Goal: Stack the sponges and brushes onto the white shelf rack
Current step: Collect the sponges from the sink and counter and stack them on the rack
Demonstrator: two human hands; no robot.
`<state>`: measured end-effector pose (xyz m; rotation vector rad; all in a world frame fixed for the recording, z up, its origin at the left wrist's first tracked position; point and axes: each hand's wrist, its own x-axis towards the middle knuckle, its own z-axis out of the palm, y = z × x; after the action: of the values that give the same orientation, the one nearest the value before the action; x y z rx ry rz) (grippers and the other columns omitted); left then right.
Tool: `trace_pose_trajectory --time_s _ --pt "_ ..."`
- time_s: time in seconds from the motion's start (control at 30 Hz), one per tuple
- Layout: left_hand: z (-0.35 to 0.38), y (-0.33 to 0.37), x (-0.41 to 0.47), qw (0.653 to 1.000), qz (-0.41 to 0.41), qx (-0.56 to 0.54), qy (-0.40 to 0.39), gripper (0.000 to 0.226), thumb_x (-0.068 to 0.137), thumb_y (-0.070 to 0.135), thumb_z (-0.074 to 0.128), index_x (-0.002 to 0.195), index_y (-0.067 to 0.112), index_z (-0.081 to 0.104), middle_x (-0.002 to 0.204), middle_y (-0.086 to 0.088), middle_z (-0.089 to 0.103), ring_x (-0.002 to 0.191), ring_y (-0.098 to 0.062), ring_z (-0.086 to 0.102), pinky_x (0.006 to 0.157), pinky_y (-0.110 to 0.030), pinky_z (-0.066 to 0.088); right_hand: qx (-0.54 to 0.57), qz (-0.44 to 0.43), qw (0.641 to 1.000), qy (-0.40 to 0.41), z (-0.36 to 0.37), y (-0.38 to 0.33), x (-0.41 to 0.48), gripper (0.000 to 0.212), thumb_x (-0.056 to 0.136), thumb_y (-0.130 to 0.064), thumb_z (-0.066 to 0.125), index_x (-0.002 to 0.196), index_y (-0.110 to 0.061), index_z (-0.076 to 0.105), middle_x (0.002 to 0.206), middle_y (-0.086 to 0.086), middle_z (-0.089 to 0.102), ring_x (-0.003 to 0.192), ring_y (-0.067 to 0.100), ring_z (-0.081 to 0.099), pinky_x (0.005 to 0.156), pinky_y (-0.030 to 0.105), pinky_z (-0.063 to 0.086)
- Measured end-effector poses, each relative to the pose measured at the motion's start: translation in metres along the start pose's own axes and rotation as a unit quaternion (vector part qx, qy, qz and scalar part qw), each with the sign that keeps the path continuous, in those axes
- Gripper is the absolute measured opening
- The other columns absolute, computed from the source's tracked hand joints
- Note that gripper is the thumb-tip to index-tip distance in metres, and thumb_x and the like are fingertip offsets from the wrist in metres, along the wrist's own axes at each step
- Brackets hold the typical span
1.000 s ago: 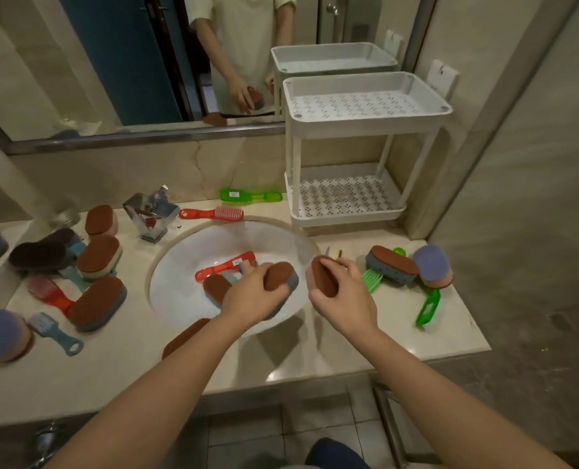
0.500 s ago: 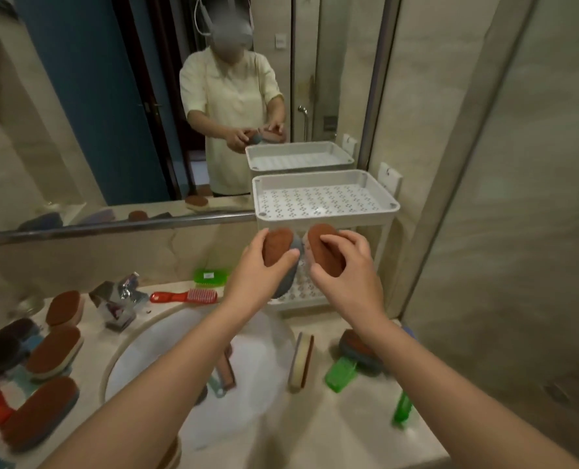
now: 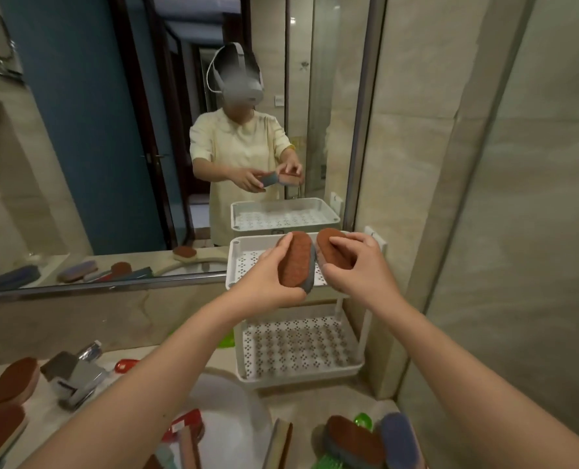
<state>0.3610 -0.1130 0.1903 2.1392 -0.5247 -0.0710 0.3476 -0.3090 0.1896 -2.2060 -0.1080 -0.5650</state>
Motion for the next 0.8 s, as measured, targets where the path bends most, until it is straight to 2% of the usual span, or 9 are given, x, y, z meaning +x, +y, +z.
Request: trace_pose_trajectory --time_s 0.07,0.1,0.17,0.27,0.4,0.5,0.6,0.7,0.8 --pt "0.001 0.001 0.017 0.999 -0.025 -0.025 0.007 0.105 0.070 0.023 0.076 0.153 0.035 0.013 0.127 0.009 0.049 0.100 0.000 0.056 0.063 -0.005 0.045 -0.014 0.015 1.000 -0.013 0.001 0.008 0.016 0.058 0.077 -0.043 0.071 0.131 -0.025 0.060 0.134 -0.011 0.041 0.116 0.007 0.048 0.092 0.025 0.050" --pt "0.002 0.000 0.025 0.998 -0.043 -0.042 0.012 0.103 0.071 0.023 0.076 0.153 0.033 0.015 0.118 0.015 0.052 0.093 0.005 0.056 0.058 -0.003 0.044 -0.028 0.021 0.999 -0.018 0.002 0.012 0.024 0.059 0.078 -0.046 0.070 0.132 -0.025 0.059 0.139 -0.008 0.041 0.119 0.011 0.049 0.093 0.030 0.051" --pt "0.006 -0.002 0.041 0.995 -0.074 -0.063 0.021 0.100 0.072 0.023 0.074 0.153 0.032 0.016 0.106 0.022 0.051 0.087 0.006 0.056 0.051 -0.004 0.042 -0.064 0.020 0.997 -0.024 0.006 0.020 0.038 0.059 0.077 -0.047 0.067 0.132 -0.027 0.059 0.144 -0.006 0.042 0.123 0.013 0.048 0.096 0.030 0.046" --pt "0.016 -0.006 0.064 0.993 -0.097 -0.060 0.030 0.096 0.075 0.025 0.070 0.153 0.032 0.015 0.105 0.018 0.054 0.089 -0.001 0.058 0.054 -0.012 0.045 -0.092 0.016 0.995 -0.021 0.014 0.033 0.056 0.053 0.075 -0.042 0.069 0.126 -0.028 0.064 0.139 -0.005 0.051 0.121 0.013 0.052 0.088 0.025 0.040" --pt "0.033 -0.016 0.093 0.991 -0.107 -0.062 0.048 0.087 0.075 0.021 0.069 0.149 0.030 0.025 0.107 0.002 0.061 0.084 -0.013 0.061 0.061 -0.026 0.051 -0.125 0.022 0.991 -0.034 0.025 0.049 0.076 0.047 0.077 -0.042 0.070 0.122 -0.028 0.065 0.130 -0.010 0.060 0.112 0.011 0.058 0.083 0.027 0.048" --pt "0.044 -0.024 0.110 0.991 -0.115 -0.046 0.058 0.094 0.073 0.024 0.069 0.152 0.030 0.019 0.121 -0.008 0.055 0.092 -0.018 0.061 0.068 -0.027 0.050 -0.161 0.018 0.986 -0.033 0.030 0.059 0.087 0.043 0.079 -0.042 0.070 0.119 -0.028 0.066 0.124 -0.010 0.062 0.104 0.011 0.060 0.075 0.025 0.045" --pt "0.053 -0.029 0.121 0.991 -0.109 0.030 0.066 0.096 0.073 0.031 0.065 0.154 0.029 0.012 0.137 -0.009 0.042 0.100 -0.017 0.056 0.075 -0.027 0.045 -0.182 0.022 0.983 -0.029 0.032 0.070 0.095 0.039 0.081 -0.040 0.070 0.118 -0.026 0.067 0.123 -0.009 0.061 0.102 0.011 0.060 0.077 0.023 0.044" --pt "0.058 -0.034 0.130 0.985 -0.113 0.098 0.082 0.100 0.077 0.037 0.065 0.155 0.022 0.005 0.156 -0.003 0.022 0.121 -0.020 0.047 0.085 -0.025 0.039 -0.209 0.018 0.977 -0.029 0.035 0.075 0.100 0.037 0.082 -0.042 0.069 0.115 -0.025 0.068 0.118 -0.008 0.062 0.100 0.012 0.060 0.080 0.027 0.050" --pt "0.062 -0.039 0.137 0.975 -0.118 0.171 0.078 0.098 0.082 0.044 0.062 0.154 0.016 0.003 0.158 -0.004 0.018 0.137 -0.026 0.031 0.105 -0.035 0.036 -0.231 0.020 0.972 -0.044 0.040 0.077 0.098 0.034 0.084 -0.045 0.063 0.111 -0.026 0.068 0.115 -0.007 0.060 0.098 0.012 0.058 0.079 0.032 0.053"
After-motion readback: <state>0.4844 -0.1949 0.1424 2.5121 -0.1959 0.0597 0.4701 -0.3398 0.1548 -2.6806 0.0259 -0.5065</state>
